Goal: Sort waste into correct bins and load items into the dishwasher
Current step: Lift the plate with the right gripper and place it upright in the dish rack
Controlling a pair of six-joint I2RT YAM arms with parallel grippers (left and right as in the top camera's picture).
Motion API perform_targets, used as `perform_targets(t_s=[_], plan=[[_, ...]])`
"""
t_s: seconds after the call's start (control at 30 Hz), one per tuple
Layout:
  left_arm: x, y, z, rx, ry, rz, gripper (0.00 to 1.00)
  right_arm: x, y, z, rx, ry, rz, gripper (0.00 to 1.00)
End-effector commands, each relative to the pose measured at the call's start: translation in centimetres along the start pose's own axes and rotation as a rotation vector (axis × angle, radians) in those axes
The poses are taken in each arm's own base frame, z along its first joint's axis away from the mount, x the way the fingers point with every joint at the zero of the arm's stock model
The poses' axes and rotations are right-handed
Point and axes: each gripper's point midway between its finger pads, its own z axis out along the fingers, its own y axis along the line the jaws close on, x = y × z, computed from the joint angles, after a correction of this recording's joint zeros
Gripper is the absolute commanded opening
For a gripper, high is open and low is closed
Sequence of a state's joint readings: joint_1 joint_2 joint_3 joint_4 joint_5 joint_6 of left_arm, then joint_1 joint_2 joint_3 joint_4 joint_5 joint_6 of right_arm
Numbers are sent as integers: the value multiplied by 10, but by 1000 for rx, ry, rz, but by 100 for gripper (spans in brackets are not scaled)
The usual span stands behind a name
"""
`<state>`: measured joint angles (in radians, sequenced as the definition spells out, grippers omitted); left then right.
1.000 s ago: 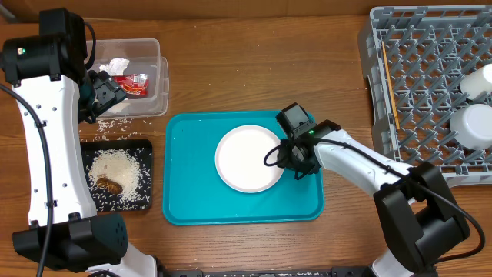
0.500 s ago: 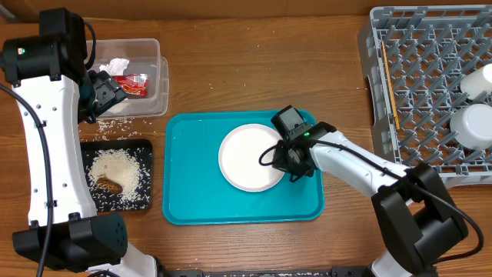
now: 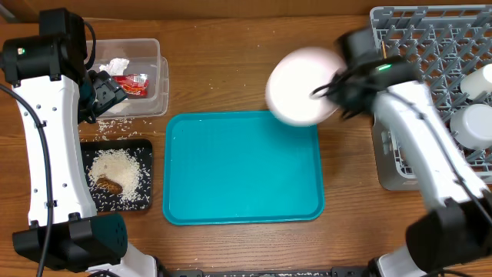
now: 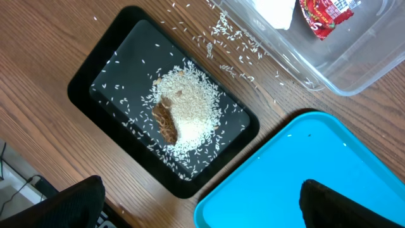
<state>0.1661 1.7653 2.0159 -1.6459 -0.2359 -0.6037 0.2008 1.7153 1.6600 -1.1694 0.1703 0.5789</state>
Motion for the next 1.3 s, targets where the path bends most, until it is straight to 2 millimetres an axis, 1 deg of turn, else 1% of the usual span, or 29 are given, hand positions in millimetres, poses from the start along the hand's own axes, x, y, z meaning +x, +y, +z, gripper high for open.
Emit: perform_targets(t_s=[0.0, 0.03, 0.07, 0.1, 0.13, 0.2, 0.33, 0.4, 0.43, 0.5, 0.67, 0.73, 0.8, 0.87, 0.93, 1.03, 1.07, 1.13, 1.2, 1.27], plan=[[-3, 3, -12, 23, -33, -23, 100, -75, -62, -55, 192, -292, 59, 4], [-3, 3, -12, 23, -33, -23, 100, -84, -72, -58, 221, -326, 83, 4], [-3, 3, -12, 22, -33, -23, 100, -97, -88, -62, 261, -373, 122, 4], [-3, 3, -12, 23, -33, -23, 100, -105, -97, -63, 282, -403, 149, 4], [-3, 3, -12, 23, -33, -23, 100, -120, -111, -63, 301, -448, 194, 4], [-3, 3, -12, 23, -33, -23, 100, -133, -123, -60, 321, -490, 234, 4], [-3, 3, -12, 23, -33, -23, 100, -162, -150, -55, 445, -596, 266, 4], [-3, 3, -12, 23, -34, -23, 100, -173, -153, -49, 494, -618, 213, 4], [-3, 3, -12, 23, -33, -23, 100, -184, -150, -36, 526, -614, 116, 4], [-3, 3, -12, 23, -33, -23, 100, -190, -146, -19, 546, -599, 46, 4], [-3, 3, -12, 23, -33, -23, 100, -192, -144, 37, 582, -536, -18, 4], [-3, 3, -12, 23, -33, -23, 100, -190, -144, 55, 596, -511, -53, 4], [-2, 3, -12, 22, -33, -23, 100, -189, -143, 66, 603, -495, -78, 4], [-3, 3, -12, 23, -33, -23, 100, -188, -141, 74, 604, -486, -87, 4], [-3, 3, -12, 23, -33, -23, 100, -187, -138, 76, 594, -482, -91, 4], [-3, 3, -12, 23, -33, -23, 100, -190, -135, 68, 584, -500, -87, 5], [-3, 3, -12, 23, -33, -23, 100, -191, -135, 64, 581, -507, -80, 7], [-3, 3, -12, 23, -33, -23, 100, -193, -134, 50, 563, -538, -38, 14], [-3, 3, -12, 23, -33, -23, 100, -195, -130, 33, 528, -572, 9, 15], [-3, 3, -12, 23, -34, -23, 100, -196, -118, 13, 455, -594, 13, 15]])
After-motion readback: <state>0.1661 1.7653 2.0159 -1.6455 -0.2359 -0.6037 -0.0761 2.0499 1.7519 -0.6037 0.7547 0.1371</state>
